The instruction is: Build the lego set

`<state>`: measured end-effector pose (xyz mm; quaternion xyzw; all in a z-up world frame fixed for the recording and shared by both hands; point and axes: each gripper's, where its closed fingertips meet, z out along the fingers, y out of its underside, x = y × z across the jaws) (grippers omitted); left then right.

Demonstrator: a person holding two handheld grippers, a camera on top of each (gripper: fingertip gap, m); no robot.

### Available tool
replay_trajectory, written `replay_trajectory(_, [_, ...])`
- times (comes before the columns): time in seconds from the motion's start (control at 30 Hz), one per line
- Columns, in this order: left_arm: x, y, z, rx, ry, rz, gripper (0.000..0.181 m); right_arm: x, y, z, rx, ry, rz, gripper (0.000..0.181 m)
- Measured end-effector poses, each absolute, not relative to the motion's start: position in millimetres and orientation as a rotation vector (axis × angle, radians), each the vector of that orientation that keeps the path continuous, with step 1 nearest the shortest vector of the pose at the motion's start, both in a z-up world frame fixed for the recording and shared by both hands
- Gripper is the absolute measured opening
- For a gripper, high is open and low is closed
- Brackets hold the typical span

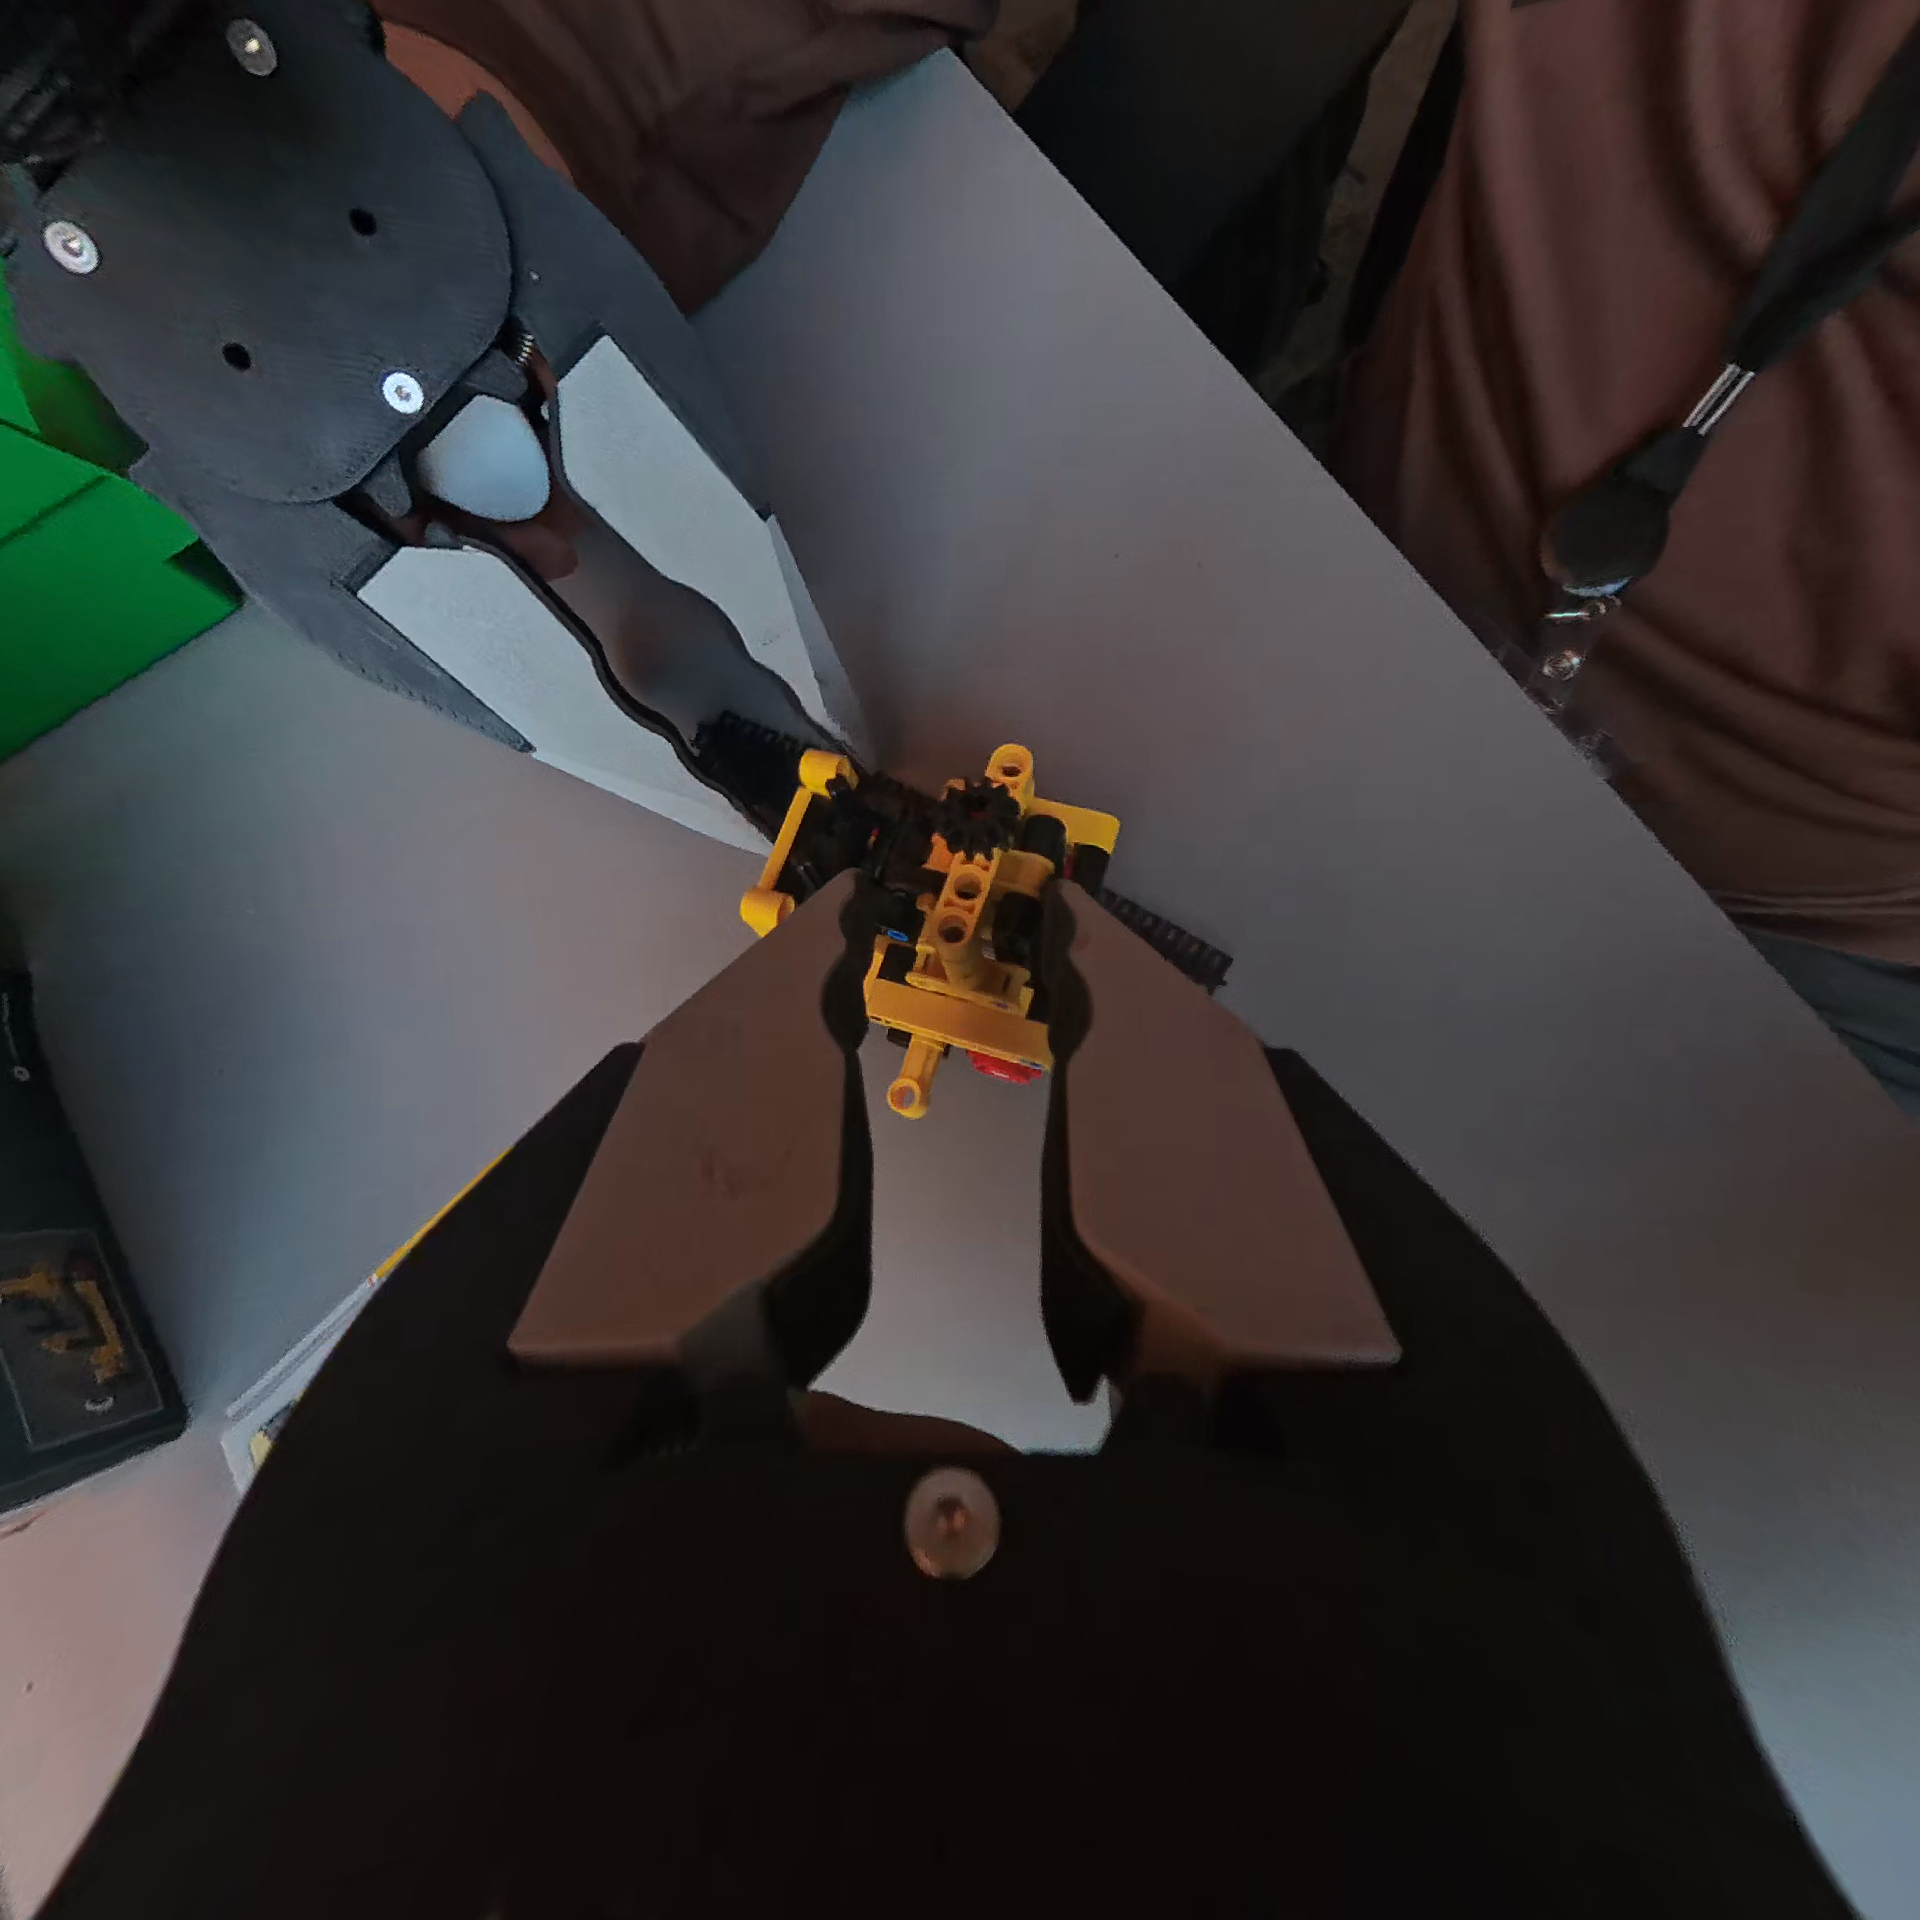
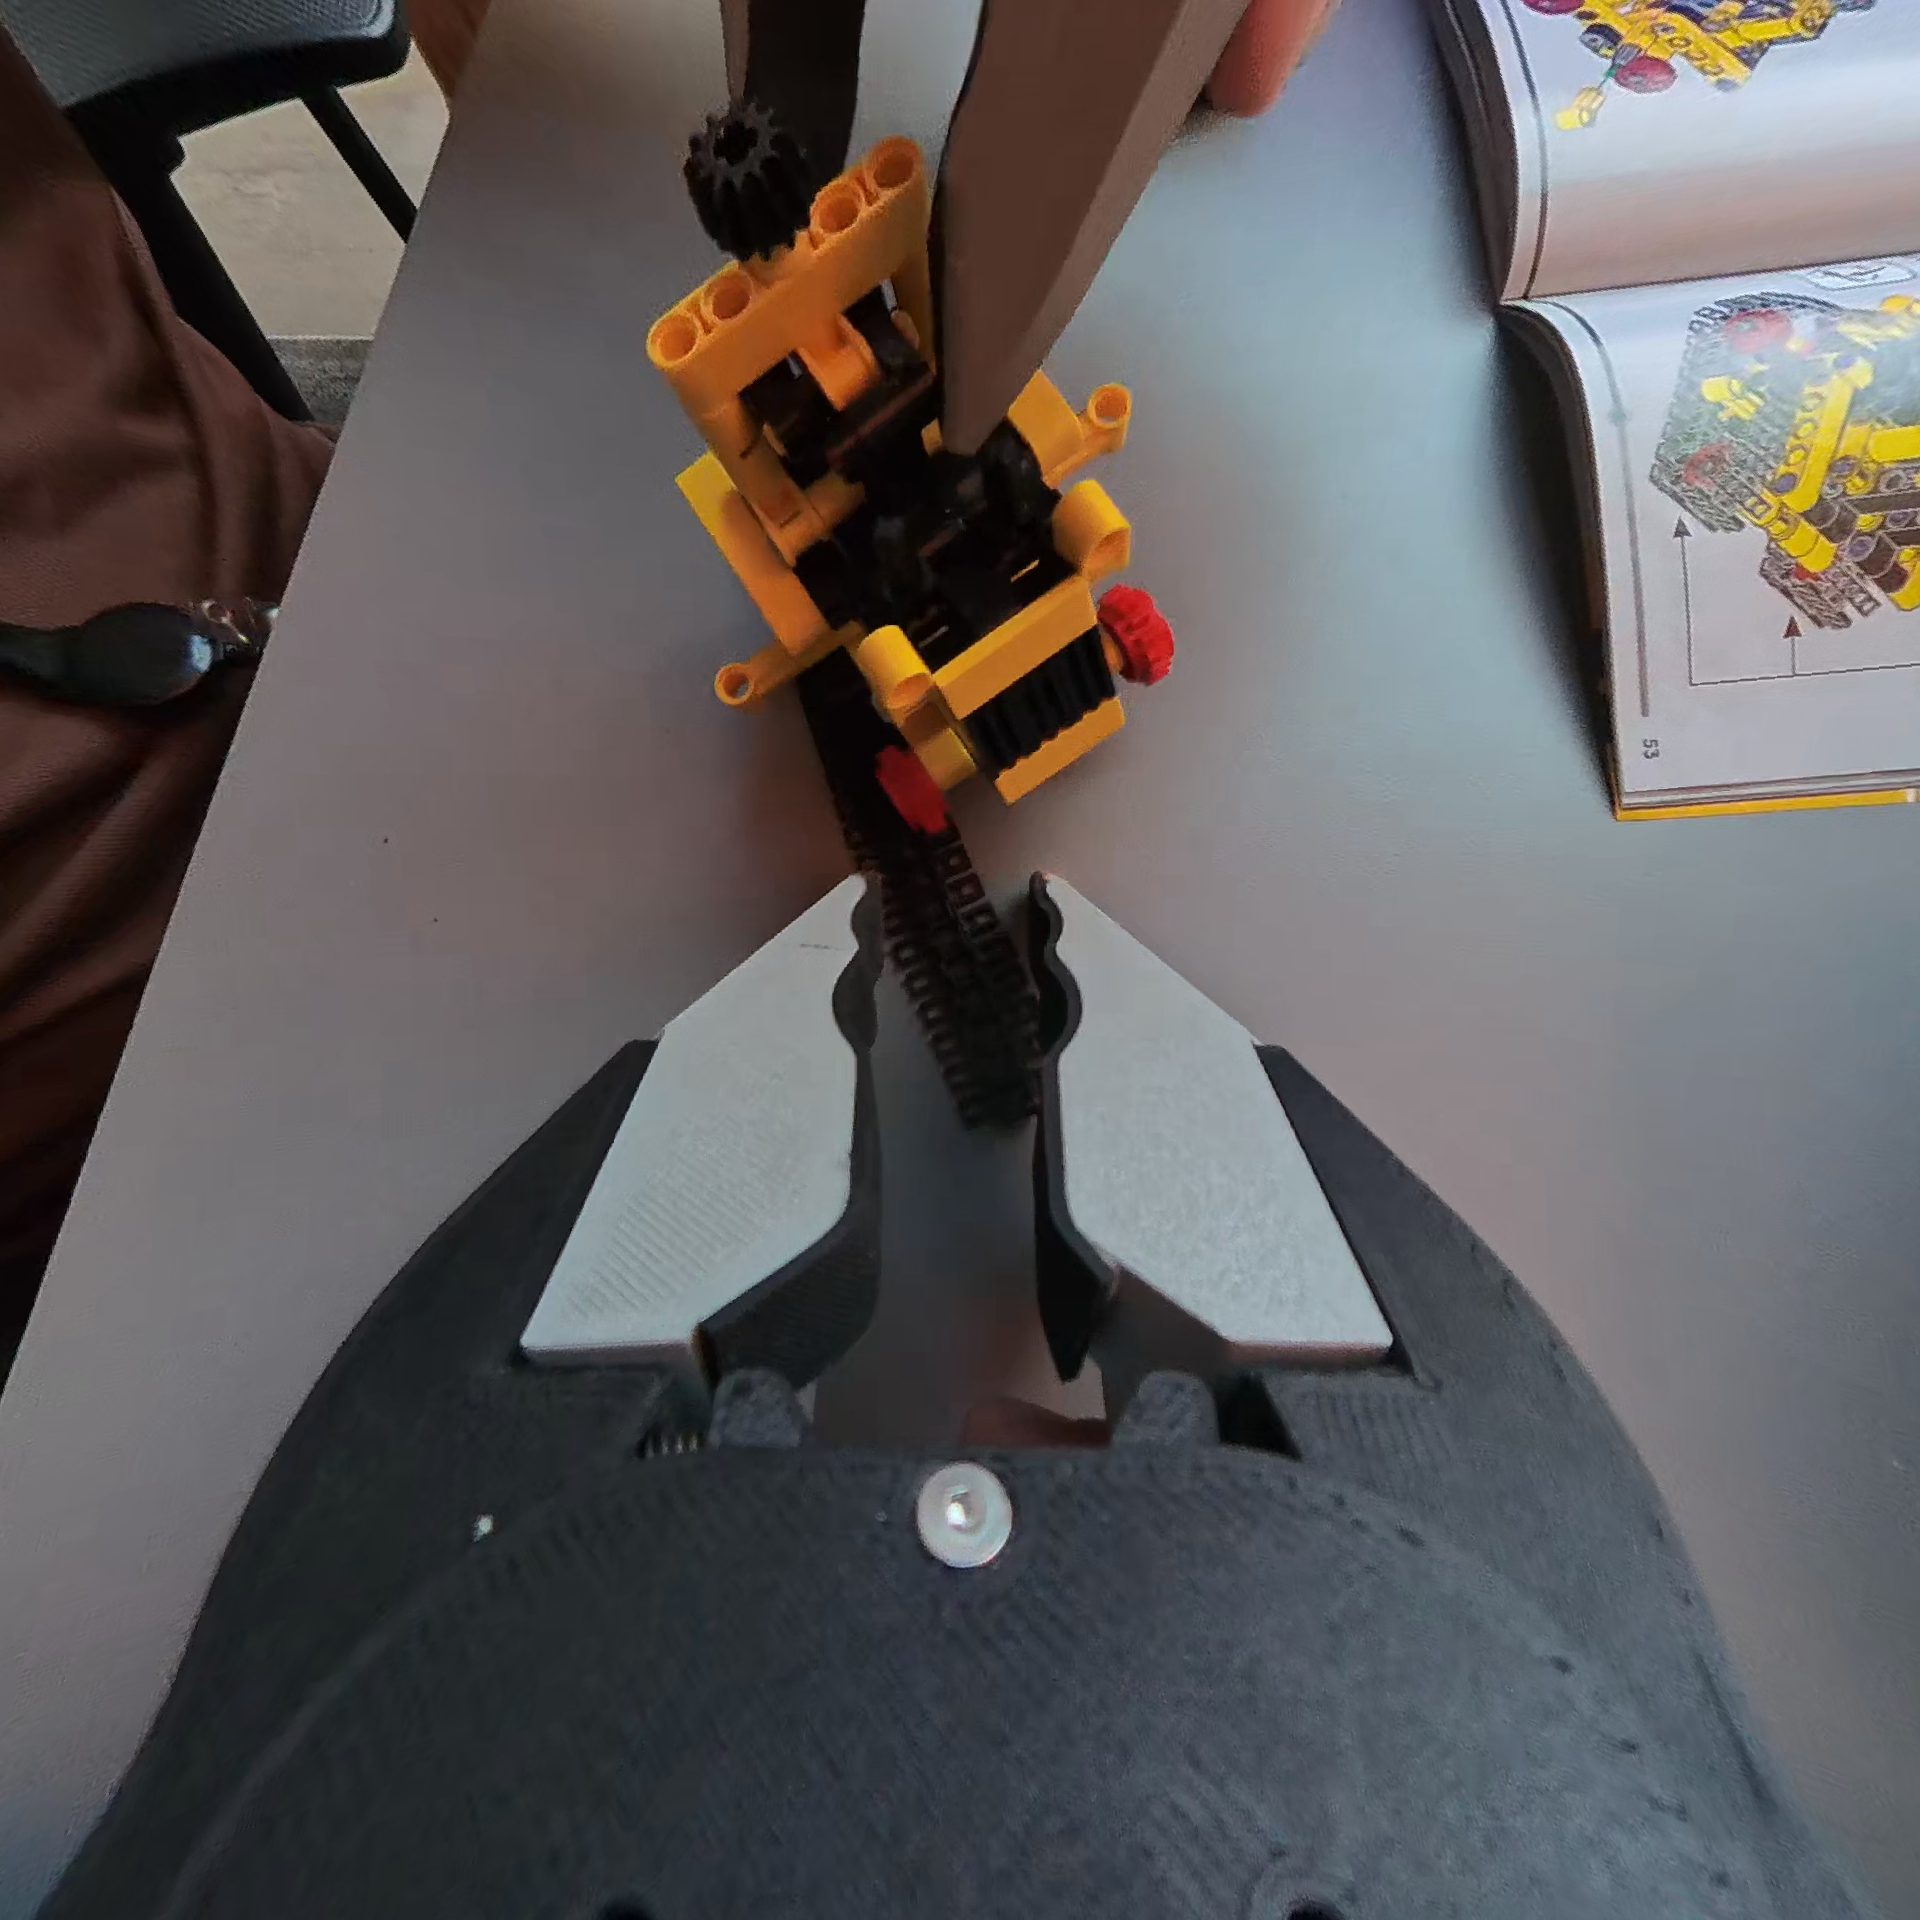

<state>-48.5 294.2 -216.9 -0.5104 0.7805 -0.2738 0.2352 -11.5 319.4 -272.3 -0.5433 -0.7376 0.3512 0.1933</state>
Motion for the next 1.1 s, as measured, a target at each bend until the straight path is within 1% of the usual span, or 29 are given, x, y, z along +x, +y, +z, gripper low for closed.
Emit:
replay_trajectory(0.4, [-42.2,296.3,-215.9,-1.201,2.235,-0.753,0.029,-12.3,320.2,-272.1,-1.517,-2.059,1.014,0.022])
replay_trajectory(0.73, [-45.8,291.7,-217.3,-1.146,2.237,-0.765,0.029,-10.5,318.0,-271.8,-1.504,-2.07,1.025,0.026])
replay_trajectory(0.83, [-46.1,290.3,-217.8,-1.132,2.259,-0.772,0.028,-11.0,320.1,-272.1,-1.513,-2.06,1.019,0.021])
replay_trajectory(1.1, [-48.1,292.5,-219.2,-1.135,2.262,-0.784,0.029,-11.1,320.2,-272.0,-1.515,-2.058,1.02,0.021])
